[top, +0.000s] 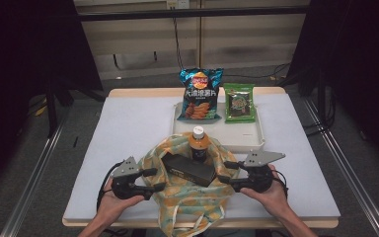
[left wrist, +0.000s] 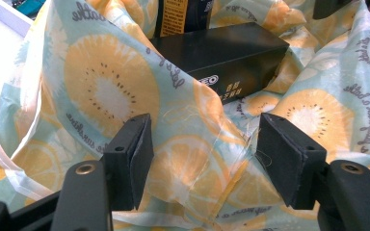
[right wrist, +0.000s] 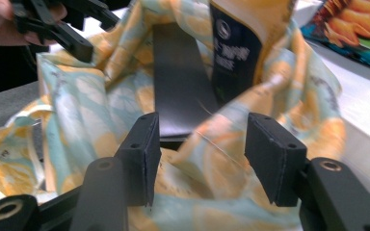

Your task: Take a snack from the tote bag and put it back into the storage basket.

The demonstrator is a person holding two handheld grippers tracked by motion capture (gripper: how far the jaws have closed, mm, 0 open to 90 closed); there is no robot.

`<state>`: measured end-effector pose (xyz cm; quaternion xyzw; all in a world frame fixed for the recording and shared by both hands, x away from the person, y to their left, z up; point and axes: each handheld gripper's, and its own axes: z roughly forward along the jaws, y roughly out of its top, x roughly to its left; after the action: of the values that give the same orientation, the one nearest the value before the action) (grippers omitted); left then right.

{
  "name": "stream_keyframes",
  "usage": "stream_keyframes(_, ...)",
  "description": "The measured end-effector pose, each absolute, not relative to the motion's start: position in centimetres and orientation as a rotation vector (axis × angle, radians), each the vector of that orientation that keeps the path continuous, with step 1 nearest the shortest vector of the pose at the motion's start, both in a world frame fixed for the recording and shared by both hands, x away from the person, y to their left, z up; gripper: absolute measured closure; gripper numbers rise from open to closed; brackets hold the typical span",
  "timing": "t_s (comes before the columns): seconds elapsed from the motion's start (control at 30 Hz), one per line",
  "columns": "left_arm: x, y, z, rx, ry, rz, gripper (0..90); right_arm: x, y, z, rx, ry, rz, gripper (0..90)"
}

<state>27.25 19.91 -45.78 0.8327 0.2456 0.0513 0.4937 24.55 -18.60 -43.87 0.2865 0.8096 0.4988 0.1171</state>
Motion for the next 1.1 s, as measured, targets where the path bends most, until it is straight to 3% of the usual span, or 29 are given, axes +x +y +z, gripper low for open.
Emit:
stream_keyframes(0.23,27.2,19.9,-45.7,2.022,0.594,0.131,37.6,24.5,-17.7,-42.7,0.799,2.352,1.510,53.0)
stream_keyframes(0.5,27.1,19.8,-45.7,2.017,0.587,0.125,38.4,25.6,-14.9,-42.5,0.729,2.431,1.512,53.1)
stream_keyframes(1.1,27.1,19.7,-45.7,2.018,0.581,0.120,38.4,27.5,-12.5,-45.1,0.753,2.451,1.416,38.8)
